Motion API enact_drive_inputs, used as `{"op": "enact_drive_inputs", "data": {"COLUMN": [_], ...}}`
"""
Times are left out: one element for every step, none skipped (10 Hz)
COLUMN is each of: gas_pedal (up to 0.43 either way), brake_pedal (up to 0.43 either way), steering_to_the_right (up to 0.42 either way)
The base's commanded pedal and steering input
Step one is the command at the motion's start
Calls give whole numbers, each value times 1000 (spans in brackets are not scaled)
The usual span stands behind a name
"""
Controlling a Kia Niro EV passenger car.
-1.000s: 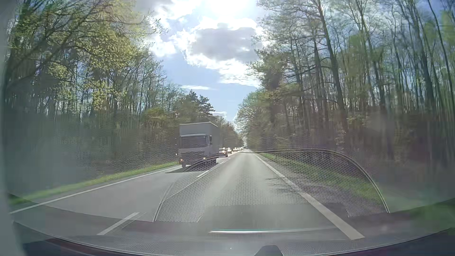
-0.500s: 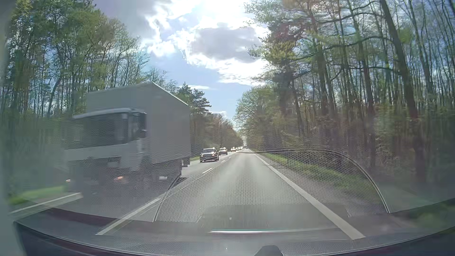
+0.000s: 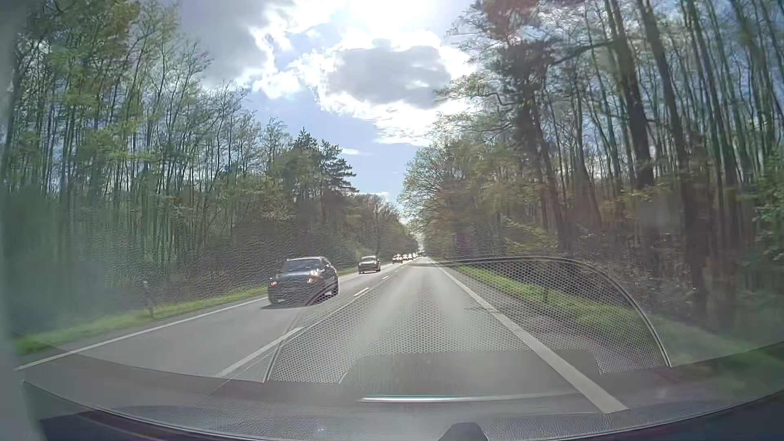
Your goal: Follow the waypoints while adhering to traffic rules and regulations
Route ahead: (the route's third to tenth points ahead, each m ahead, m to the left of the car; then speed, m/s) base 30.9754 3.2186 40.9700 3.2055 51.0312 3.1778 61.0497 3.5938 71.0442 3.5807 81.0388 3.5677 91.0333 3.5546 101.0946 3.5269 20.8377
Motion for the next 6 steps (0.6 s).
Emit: {"op": "enact_drive_inputs", "data": {"gas_pedal": [130, 130, 130, 130, 130, 130], "brake_pedal": [0, 0, 0, 0, 0, 0], "steering_to_the_right": [-2, -3, -3, -3, -3, -2]}}
